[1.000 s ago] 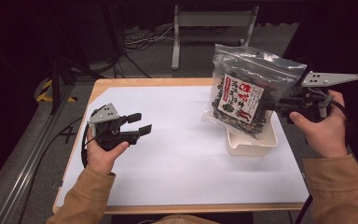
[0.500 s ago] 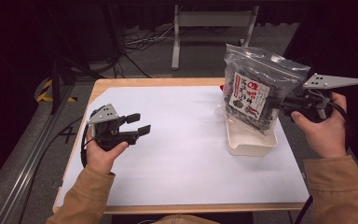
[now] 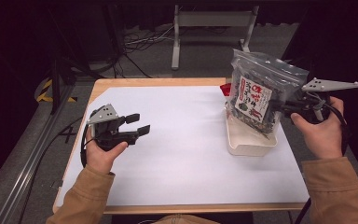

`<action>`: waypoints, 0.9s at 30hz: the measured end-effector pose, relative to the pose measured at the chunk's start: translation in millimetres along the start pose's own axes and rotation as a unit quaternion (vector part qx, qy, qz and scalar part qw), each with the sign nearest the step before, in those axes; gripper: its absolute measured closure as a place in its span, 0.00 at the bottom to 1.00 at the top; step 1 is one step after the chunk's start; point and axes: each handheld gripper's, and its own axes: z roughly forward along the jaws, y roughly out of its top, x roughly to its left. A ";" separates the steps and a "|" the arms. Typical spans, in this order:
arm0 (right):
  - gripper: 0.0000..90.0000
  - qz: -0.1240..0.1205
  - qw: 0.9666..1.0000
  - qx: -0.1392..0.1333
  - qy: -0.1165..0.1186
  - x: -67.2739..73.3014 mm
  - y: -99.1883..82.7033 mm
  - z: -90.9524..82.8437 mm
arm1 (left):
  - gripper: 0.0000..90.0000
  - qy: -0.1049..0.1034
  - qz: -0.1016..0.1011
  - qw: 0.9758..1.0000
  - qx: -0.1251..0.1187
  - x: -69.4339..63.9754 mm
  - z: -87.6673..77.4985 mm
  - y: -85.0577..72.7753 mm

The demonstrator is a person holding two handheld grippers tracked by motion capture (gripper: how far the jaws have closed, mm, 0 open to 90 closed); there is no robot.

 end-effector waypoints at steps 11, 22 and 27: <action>0.86 0.006 1.000 0.010 -0.005 -5.3 -10.9 6.5 | 0.42 0.001 0.000 1.000 0.001 0.4 0.1 -0.4; 0.86 0.009 1.000 0.022 0.001 -9.1 -24.3 14.9 | 0.41 0.002 0.001 1.000 0.002 0.9 0.0 -1.0; 0.86 0.010 0.999 0.030 0.007 -11.6 -31.7 19.0 | 0.41 0.002 -0.001 1.000 0.005 1.0 -0.1 -2.0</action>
